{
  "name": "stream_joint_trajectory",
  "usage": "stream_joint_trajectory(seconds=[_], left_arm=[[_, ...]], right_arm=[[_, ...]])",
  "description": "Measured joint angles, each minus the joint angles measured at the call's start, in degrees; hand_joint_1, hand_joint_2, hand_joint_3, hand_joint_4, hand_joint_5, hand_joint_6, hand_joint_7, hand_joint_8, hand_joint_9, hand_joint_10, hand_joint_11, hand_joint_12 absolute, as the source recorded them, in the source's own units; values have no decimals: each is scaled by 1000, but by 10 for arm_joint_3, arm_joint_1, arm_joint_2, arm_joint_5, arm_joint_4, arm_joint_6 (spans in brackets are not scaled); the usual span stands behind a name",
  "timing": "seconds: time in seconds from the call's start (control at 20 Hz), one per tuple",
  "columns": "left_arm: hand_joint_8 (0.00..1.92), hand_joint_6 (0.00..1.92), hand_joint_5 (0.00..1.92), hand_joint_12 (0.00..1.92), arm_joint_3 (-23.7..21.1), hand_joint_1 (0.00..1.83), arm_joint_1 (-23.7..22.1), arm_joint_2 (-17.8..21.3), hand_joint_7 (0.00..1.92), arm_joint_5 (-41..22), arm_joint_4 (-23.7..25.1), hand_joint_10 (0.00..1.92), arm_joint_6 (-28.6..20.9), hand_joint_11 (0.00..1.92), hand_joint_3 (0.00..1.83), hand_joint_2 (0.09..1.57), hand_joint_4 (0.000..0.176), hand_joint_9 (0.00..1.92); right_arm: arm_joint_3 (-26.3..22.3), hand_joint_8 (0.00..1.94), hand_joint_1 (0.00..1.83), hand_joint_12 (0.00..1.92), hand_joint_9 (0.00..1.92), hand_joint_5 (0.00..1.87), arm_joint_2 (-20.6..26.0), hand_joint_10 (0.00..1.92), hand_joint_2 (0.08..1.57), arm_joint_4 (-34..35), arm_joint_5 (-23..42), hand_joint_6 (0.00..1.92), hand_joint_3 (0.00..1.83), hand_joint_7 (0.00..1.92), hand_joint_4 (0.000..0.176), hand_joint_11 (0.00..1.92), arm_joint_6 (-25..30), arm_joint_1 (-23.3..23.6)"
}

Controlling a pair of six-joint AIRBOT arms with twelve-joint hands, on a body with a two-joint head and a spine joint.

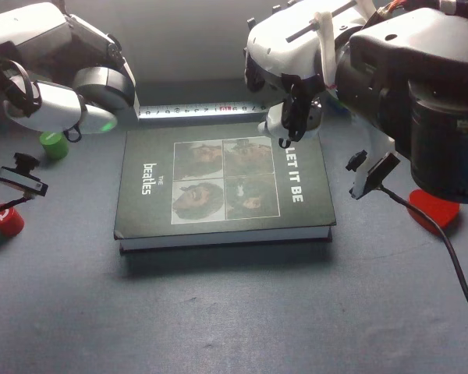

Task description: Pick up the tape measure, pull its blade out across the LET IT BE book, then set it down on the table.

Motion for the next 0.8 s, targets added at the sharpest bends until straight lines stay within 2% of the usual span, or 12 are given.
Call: stream_joint_trajectory(seconds=[0.05, 0.1, 0.15, 0.25, 0.5, 0.7, 0.75, 0.8], left_arm=[[996, 956, 886, 1382, 0, 1374, 0, 0, 990, 0, 0, 1373, 0, 807, 0, 1130, 0, 848], [994, 958, 880, 1382, 0, 1374, 0, 0, 991, 0, 0, 1371, 0, 811, 0, 1130, 0, 852], [995, 959, 877, 1382, 0, 1374, 0, 0, 990, 0, 0, 1370, 0, 812, 0, 1131, 0, 855], [996, 962, 874, 1380, 0, 1374, 0, 0, 989, 5, 0, 1371, 0, 812, 0, 1131, 0, 855], [1006, 1017, 829, 1382, 1, 1372, 0, 0, 988, 4, 0, 1388, 0, 772, 0, 1141, 0, 840], [986, 940, 902, 1375, 1, 1375, 0, 0, 995, 5, -1, 1364, 0, 811, 0, 1126, 0, 853], [987, 943, 893, 1371, 1, 1375, 0, 0, 997, 6, -1, 1364, -1, 811, 1, 1127, 0, 853], [996, 896, 937, 1366, 0, 1375, -1, -1, 986, 10, -2, 1363, -5, 809, 0, 1122, 0, 851]], right_arm=[[0, 801, 1161, 1075, 1009, 816, 0, 66, 1163, 0, 0, 1152, 0, 983, 0, 601, 0, 0], [0, 929, 1191, 1139, 1131, 823, 0, 117, 1155, 0, -1, 1194, 0, 1003, 0, 719, 0, 0], [0, 932, 1201, 1182, 1184, 841, 0, 146, 1146, 0, -2, 1180, 0, 1019, 0, 780, 2, 0], [0, 950, 1211, 1235, 1177, 830, 0, 177, 1143, -2, -1, 1157, 0, 1038, 0, 783, 2, 0], [0, 968, 1217, 1250, 1176, 821, 0, 190, 1144, -2, -3, 1143, 0, 1044, 0, 796, 2, 0], [-2, 964, 1217, 1258, 1144, 823, 12, 222, 1143, -6, -17, 1141, 0, 1045, 0, 739, 2, -7], [-5, 970, 1214, 1253, 1112, 825, 21, 293, 1146, -7, -27, 1147, 0, 1038, 0, 741, 7, -10], [-16, 995, 1211, 1270, 1040, 818, 46, 460, 1150, -7, -51, 1152, 0, 1025, 0, 740, 18, -15]])
